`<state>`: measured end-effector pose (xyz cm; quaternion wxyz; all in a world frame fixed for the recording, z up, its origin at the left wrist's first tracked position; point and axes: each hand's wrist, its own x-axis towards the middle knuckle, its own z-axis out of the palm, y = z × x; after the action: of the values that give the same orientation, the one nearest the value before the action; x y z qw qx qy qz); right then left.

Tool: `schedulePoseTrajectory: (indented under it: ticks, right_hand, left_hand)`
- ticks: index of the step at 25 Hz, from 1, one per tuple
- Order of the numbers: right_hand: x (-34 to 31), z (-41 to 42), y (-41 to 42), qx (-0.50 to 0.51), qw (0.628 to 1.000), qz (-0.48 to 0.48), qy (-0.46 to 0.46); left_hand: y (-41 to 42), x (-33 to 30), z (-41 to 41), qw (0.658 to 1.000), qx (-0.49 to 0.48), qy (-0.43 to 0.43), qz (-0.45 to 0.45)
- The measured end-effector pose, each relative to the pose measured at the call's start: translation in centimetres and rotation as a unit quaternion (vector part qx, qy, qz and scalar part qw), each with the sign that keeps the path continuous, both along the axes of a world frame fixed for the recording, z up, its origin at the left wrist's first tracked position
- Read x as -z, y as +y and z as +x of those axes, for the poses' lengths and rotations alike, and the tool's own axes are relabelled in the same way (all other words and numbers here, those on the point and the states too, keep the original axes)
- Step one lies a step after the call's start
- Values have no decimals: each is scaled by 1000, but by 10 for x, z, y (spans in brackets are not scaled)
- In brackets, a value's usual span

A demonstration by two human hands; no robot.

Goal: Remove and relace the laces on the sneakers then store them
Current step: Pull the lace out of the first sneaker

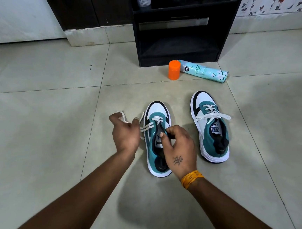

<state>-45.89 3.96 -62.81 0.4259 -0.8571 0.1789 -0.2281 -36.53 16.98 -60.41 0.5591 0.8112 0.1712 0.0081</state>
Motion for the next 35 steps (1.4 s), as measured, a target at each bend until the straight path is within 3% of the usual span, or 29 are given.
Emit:
schedulePoseTrajectory:
  ticks: [2, 5, 7, 11, 15, 17, 20, 22, 24, 27, 29, 32, 33, 35]
  right_hand:
    - [-6, 4, -5, -10, 1000, -7, 2]
    - [-11, 22, -22, -48, 998, -44, 8]
    - [-17, 36, -32, -111, 988, -108, 17]
    - [-28, 58, -42, -238, 929, -275, 67]
    - [-31, 69, -42, -237, 899, -353, 105]
    - [-28, 68, -41, -192, 922, -312, 127]
    - [-27, 61, -38, -125, 969, -160, 142]
    - [-29, 56, -35, -142, 950, -251, 122]
    - [-33, 55, -32, -177, 898, -390, 102]
    - [-40, 61, -32, -202, 864, -448, 111]
    - [-37, 62, -36, -159, 892, -395, 148]
    - [-31, 60, -44, -65, 961, -192, 187]
    - [-32, 58, -42, -66, 962, -190, 183]
    - [-33, 56, -42, -141, 934, -302, 131]
  left_hand:
    - [-7, -1, -33, 990, 74, -99, 63]
    - [-6, 13, -62, 942, 190, -192, 199]
    - [-2, 23, -65, 926, 218, -201, 235]
    - [-4, 23, -66, 927, 204, -201, 242]
    - [-6, 22, -67, 930, 190, -192, 247]
    - [-9, 22, -68, 934, 178, -181, 250]
    - [-13, 21, -70, 935, 169, -178, 257]
    - [-12, 21, -70, 934, 171, -179, 256]
    - [-11, 21, -70, 936, 171, -177, 252]
    - [-12, 21, -70, 934, 169, -176, 260]
    - [-13, 21, -70, 933, 170, -176, 265]
    - [-13, 21, -71, 932, 171, -178, 267]
    - [-13, 20, -71, 932, 171, -176, 268]
    - [-13, 20, -71, 933, 174, -171, 265]
